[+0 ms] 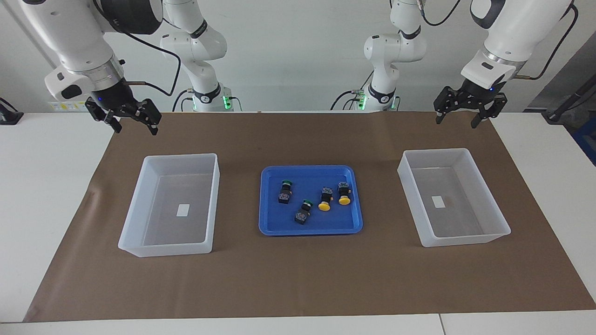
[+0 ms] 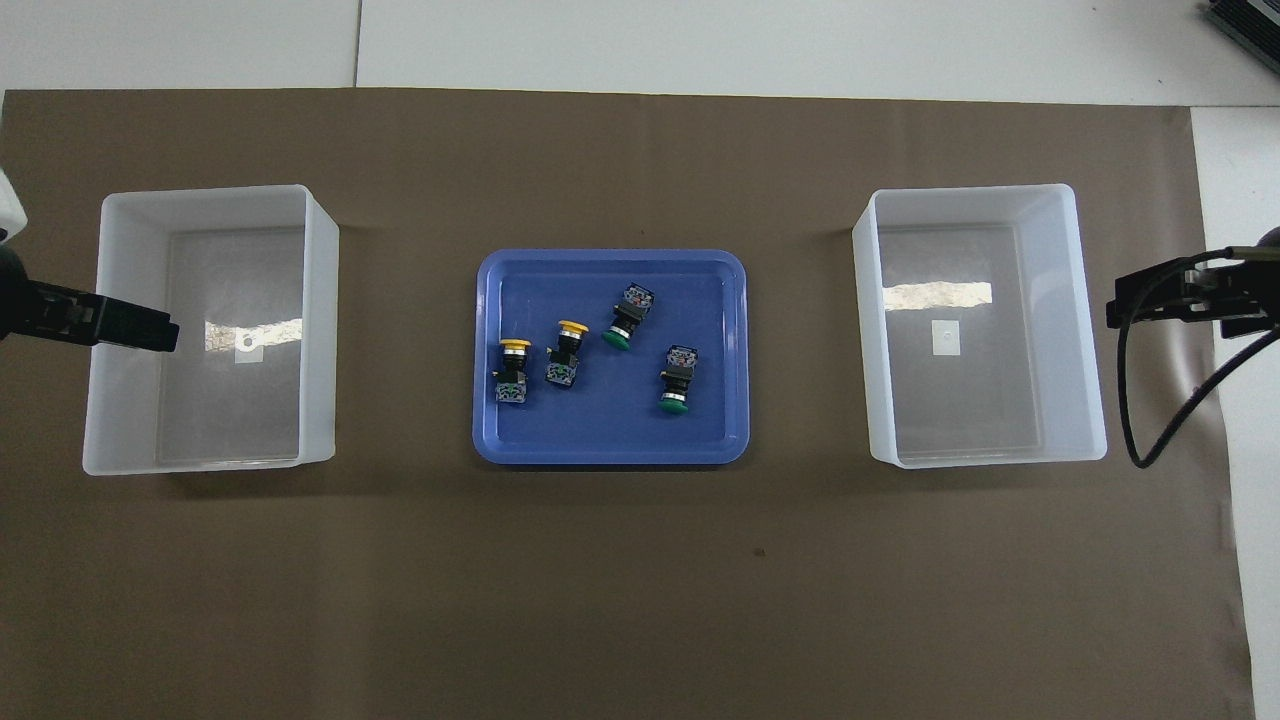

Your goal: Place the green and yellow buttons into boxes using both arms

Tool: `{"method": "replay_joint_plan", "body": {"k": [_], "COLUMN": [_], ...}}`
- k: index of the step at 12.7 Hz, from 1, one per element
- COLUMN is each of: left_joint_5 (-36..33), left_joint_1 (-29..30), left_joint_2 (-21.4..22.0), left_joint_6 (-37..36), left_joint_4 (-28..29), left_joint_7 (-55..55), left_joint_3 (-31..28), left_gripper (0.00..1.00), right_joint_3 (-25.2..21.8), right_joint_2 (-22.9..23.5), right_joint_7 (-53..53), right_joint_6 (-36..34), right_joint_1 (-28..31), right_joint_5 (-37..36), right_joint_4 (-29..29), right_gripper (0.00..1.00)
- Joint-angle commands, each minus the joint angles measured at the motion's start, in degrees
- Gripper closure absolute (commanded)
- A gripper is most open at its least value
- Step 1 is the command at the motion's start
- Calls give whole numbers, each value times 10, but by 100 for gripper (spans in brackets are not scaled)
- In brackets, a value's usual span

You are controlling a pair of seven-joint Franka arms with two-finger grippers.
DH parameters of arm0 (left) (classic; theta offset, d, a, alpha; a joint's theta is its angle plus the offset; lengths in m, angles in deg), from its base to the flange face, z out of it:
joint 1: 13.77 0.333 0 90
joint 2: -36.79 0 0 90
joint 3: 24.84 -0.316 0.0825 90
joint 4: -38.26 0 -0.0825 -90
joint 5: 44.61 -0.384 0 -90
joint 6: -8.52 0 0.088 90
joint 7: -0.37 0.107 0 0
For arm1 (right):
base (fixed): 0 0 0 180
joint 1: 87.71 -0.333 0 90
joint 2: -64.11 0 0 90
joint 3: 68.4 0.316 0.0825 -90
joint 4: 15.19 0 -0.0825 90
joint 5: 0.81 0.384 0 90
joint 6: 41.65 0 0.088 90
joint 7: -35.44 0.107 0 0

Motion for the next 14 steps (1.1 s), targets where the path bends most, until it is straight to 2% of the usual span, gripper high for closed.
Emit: {"method": "replay_joint_plan", "body": {"k": [1, 5, 7, 11, 14], "left_joint_5": [-11, -11, -11, -11, -11], "left_joint_1": [-27, -69, -97, -165, -189], "left_joint_2": [13, 6, 2, -56, -60], "left_joint_6": [41, 131, 209, 361, 435], "left_joint_4": [33, 104, 157, 225, 276], "left_joint_7": [-6, -11, -48, -154, -176], "left_joint_3": [-2, -2, -1, -1, -1], "left_gripper": [0, 0, 0, 0, 0], "right_joint_3": [-2, -2, -3, -1, -1], "right_joint_2": [-13, -13, -13, -13, -14], "right_joint_7": [-8, -8, -7, -10, -10], "right_joint_6": [-4, -4, -6, -10, -10], "right_joint_1": [-1, -1, 1, -1, 0], "right_joint_5": [-3, -3, -3, -3, -3], "right_joint_4": [11, 11, 11, 11, 11], "right_gripper": [0, 0, 0, 0, 0]}}
